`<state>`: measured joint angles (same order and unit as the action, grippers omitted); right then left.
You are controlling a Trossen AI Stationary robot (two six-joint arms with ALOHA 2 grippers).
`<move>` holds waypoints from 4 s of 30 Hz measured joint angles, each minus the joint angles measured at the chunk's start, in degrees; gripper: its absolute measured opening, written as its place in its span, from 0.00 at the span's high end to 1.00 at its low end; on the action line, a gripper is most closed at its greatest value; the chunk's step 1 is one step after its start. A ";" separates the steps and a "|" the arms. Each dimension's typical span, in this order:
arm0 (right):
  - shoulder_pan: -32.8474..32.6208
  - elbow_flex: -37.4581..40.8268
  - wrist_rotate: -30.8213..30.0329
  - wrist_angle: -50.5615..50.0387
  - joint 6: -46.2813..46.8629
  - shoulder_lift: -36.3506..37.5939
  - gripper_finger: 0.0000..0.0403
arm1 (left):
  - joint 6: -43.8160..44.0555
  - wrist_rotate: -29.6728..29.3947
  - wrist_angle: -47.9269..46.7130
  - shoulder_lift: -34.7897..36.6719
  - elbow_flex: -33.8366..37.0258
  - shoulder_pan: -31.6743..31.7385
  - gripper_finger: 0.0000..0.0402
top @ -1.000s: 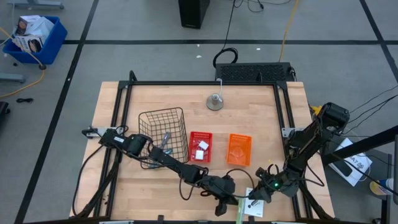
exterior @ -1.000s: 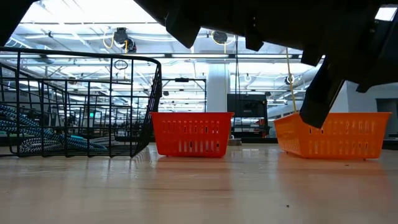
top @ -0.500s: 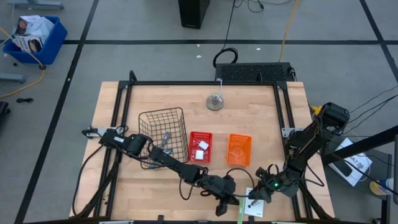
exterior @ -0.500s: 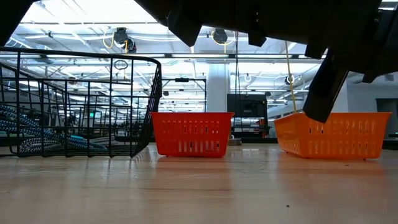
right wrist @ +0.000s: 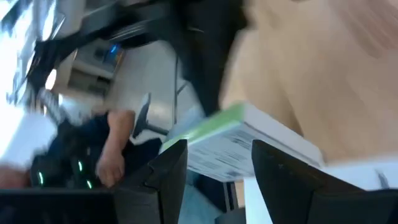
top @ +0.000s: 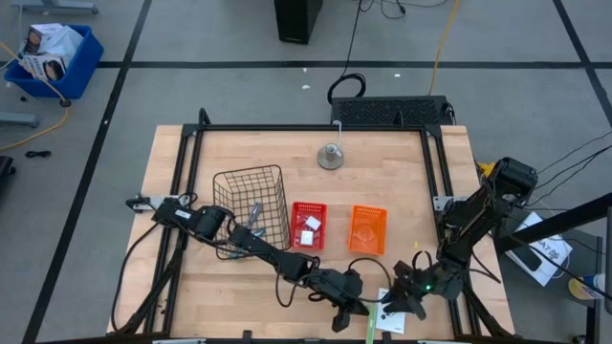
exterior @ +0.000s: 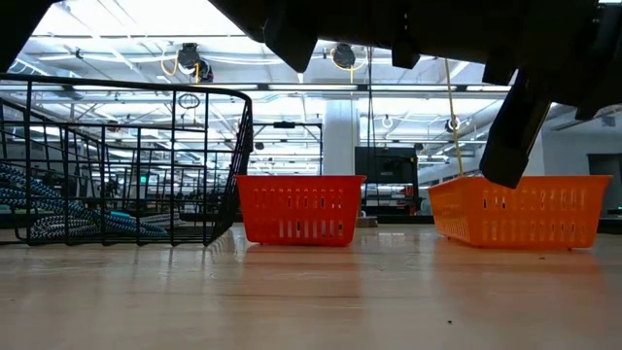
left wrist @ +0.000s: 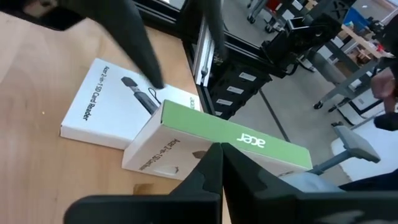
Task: Pick and place items into bin
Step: Put the white card reader box into the orange basket
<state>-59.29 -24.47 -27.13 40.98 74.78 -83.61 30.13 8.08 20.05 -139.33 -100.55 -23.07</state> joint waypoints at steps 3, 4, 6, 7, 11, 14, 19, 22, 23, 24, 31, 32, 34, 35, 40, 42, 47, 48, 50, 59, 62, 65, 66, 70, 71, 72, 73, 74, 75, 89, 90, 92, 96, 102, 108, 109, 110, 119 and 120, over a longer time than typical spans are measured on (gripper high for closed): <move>0.00 0.00 0.15 2.90 -9.75 0.00 0.57 | 0.08 0.00 0.00 0.00 0.00 0.00 0.97; 0.00 0.00 0.17 3.95 -12.22 0.00 0.57 | 0.38 0.00 -0.01 0.00 0.00 0.00 0.96; 0.00 -0.02 0.19 5.06 -16.32 0.00 0.57 | 0.42 0.00 -0.09 0.00 0.00 0.00 0.94; 0.00 -0.02 0.17 5.09 -17.79 0.00 0.57 | 0.43 0.00 -0.07 0.00 0.00 0.00 0.94; 0.45 -0.02 0.15 5.49 -21.56 0.00 0.57 | 0.42 0.00 -0.03 0.00 0.00 0.00 0.94; 1.03 -0.02 0.11 6.01 -23.63 0.00 0.57 | 0.42 -0.07 -0.02 0.00 0.00 0.00 0.97; 1.47 -0.02 0.20 6.45 -37.56 0.00 0.57 | 0.39 -0.11 0.11 0.00 0.00 0.00 0.99; 2.41 -0.02 0.75 8.66 -43.77 0.00 0.57 | 0.45 -0.13 0.42 0.00 0.00 0.00 0.97; 2.92 -0.02 1.80 8.90 -45.26 0.00 0.57 | 0.67 -0.14 0.46 0.00 0.00 0.00 0.95; 3.32 -0.02 2.38 8.79 -46.30 0.00 0.57 | 1.03 -0.15 0.48 0.00 0.00 0.00 0.94; 7.30 -0.04 11.47 7.74 -48.09 0.01 0.57 | 1.88 -0.66 1.04 0.00 0.00 0.02 0.92; 7.79 -0.04 12.77 7.67 -48.28 0.00 0.57 | 1.95 -0.66 1.06 0.00 0.00 0.07 0.92; 8.64 -0.04 15.29 6.84 -49.73 0.00 0.57 | 1.95 -0.66 1.14 0.00 0.00 0.09 0.92; 8.98 -0.04 16.27 6.32 -51.29 0.00 0.57 | 1.95 -0.68 1.17 0.00 0.00 0.09 0.92; 10.34 -0.04 18.37 5.95 -63.24 0.01 0.57 | 2.20 -0.70 1.27 -0.01 0.00 0.09 0.92; 11.07 -0.04 18.45 6.09 -63.72 0.00 0.57 | 2.27 -0.70 1.27 -0.02 0.00 0.09 0.92; 12.41 -0.07 18.45 2.78 -63.67 0.00 0.57 | 3.42 -0.74 1.27 -0.02 0.00 0.13 0.92; 12.58 -0.07 18.48 2.70 -63.61 0.00 0.57 | 3.43 -0.76 1.26 -0.02 0.00 0.13 0.92; 13.06 -0.07 19.59 3.03 -63.57 0.01 0.57 | 3.43 -0.80 1.25 -0.02 0.00 0.13 0.92; 14.12 -0.07 22.97 2.68 -63.58 0.00 0.57 | 3.41 -1.20 1.27 -0.04 0.00 0.13 0.92; 14.12 -0.07 23.03 1.10 -64.26 0.00 0.57 | 3.41 -1.20 1.25 -0.07 0.00 0.13 0.92; 14.11 -0.05 23.21 -1.85 -64.40 0.00 0.57 | 3.41 -1.20 1.25 -0.07 0.00 0.13 0.92; 14.10 -0.04 23.22 -2.35 -64.05 0.00 0.57 | 3.41 -1.20 1.25 -0.07 0.00 0.13 0.92; 14.12 -0.04 23.21 -2.22 -63.65 0.00 0.57 | 3.48 -2.13 1.25 -0.07 0.00 0.13 0.92; 14.12 -0.04 23.21 -2.22 -63.64 0.02 0.57 | 3.61 -2.16 1.25 -0.07 0.00 0.18 0.92; 14.11 -0.04 23.21 -2.24 -63.56 0.00 0.57 | 3.65 -2.16 1.25 -0.07 0.00 0.25 0.92; 14.10 -0.04 23.21 -2.28 -63.56 0.00 0.57 | 3.65 -2.16 1.25 -0.07 0.00 0.35 0.92; 14.10 -0.04 23.21 -2.28 -63.56 0.00 0.57 | 3.67 -2.16 1.25 -0.07 0.00 0.40 0.92; 14.10 -0.04 23.21 -2.28 -63.56 0.00 0.57 | 3.85 -2.16 1.25 -0.07 0.00 0.42 0.92; 13.84 -0.07 25.89 6.80 -62.45 -7.40 0.58 | 4.70 -2.21 1.22 -0.07 0.02 0.39 0.92; 13.84 -0.05 25.92 7.67 -62.14 -8.53 0.58 | 4.70 -2.21 1.22 -0.07 0.02 0.39 0.92; 13.84 -0.04 25.96 10.21 -62.02 -10.27 0.58 | 4.70 -2.31 1.22 -0.07 0.02 0.39 0.92; 13.84 -0.07 26.92 14.46 -61.98 -12.80 0.58 | 4.69 -2.71 1.21 -0.07 0.02 0.39 0.92; 13.81 -0.07 27.38 15.31 -61.93 -12.96 0.66 | 4.68 -3.15 1.16 -0.07 0.02 0.39 0.92; 13.79 -0.07 27.54 15.27 -60.07 -12.96 0.87 | 4.50 -3.11 1.08 -0.07 0.02 0.42 0.92; 13.79 -0.07 27.63 15.27 -60.08 -12.96 0.90 | 4.47 -2.73 1.07 -0.07 0.04 0.42 0.92; 13.79 -0.07 27.64 15.27 -60.13 -12.96 0.90 | 4.27 -1.94 1.07 -0.07 0.04 0.44 0.92; 13.85 -0.02 24.98 17.54 -60.95 -12.72 0.90 | -2.24 2.67 -1.86 3.89 0.15 -0.38 0.92; 13.90 -0.07 24.42 17.57 -60.57 -12.76 0.90 | -4.04 2.28 -4.41 5.41 0.15 -0.82 0.92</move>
<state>-45.39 -24.53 -2.71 58.54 14.21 -96.38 26.09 10.36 15.64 -133.92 -100.40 -23.89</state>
